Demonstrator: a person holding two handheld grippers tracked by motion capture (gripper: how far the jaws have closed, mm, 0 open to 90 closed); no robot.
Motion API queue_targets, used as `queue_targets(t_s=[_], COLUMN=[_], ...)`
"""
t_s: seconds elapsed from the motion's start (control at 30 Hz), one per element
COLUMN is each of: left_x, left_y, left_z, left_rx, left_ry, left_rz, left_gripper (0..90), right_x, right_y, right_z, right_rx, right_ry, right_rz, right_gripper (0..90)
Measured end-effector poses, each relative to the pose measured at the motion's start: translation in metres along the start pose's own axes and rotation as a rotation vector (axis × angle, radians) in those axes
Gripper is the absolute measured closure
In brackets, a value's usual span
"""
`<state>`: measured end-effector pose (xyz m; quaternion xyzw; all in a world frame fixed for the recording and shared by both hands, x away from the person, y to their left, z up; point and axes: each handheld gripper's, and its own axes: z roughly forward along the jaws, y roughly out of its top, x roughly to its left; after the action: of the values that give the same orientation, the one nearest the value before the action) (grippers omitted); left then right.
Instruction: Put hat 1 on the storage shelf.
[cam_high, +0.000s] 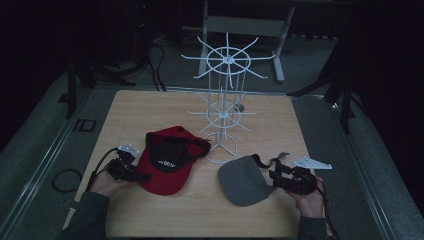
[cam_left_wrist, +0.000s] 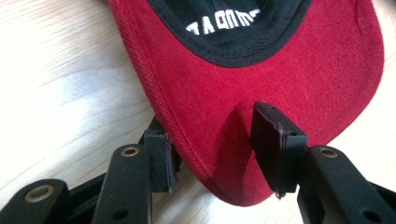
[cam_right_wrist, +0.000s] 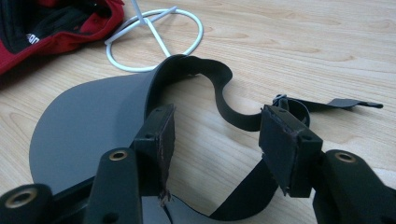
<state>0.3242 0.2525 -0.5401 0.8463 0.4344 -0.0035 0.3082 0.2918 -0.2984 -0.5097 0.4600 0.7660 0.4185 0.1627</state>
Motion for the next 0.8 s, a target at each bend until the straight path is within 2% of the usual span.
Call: queue_targets(t_s=[0.13, 0.23, 0.5, 0.53, 0.63, 0.7, 0.77, 0.8], left_x=[-0.002, 0.0, -0.004, -0.004, -0.008, -0.009, -0.01, -0.01], left_y=[0.002, 0.003, 0.007, 0.007, 0.006, 0.006, 0.004, 0.004], left_z=[0.004, 0.005, -0.004, -0.008, -0.013, -0.015, -0.021, -0.021], left_rx=[0.005, 0.015, -0.018, -0.043, -0.095, -0.107, -0.154, -0.154], left_ry=[-0.016, -0.039, -0.055, -0.061, -0.033, -0.018, 0.018, 0.018], left_rz=[-0.014, -0.054, -0.049, -0.046, -0.04, -0.038, -0.045, -0.045], left_gripper=[54.7, 58.0, 74.5, 76.6, 80.1, 81.3, 82.5, 83.3], right_x=[0.001, 0.001, 0.001, 0.001, 0.001, 0.001, 0.001, 0.001], right_y=[0.001, 0.0, 0.0, 0.0, 0.0, 0.0, 0.0, 0.0], right_z=[0.0, 0.0, 0.0, 0.0, 0.0, 0.0, 0.0, 0.0], right_rx=[-0.001, 0.004, 0.004, 0.003, 0.003, 0.002, 0.003, 0.002], right_ry=[0.0, -0.004, -0.004, -0.004, -0.005, -0.005, -0.005, -0.005], right_rz=[-0.006, -0.007, -0.011, -0.011, -0.011, -0.01, -0.009, -0.01], right_gripper=[45.4, 45.3, 45.3, 45.3, 45.3, 45.3, 45.3, 45.3])
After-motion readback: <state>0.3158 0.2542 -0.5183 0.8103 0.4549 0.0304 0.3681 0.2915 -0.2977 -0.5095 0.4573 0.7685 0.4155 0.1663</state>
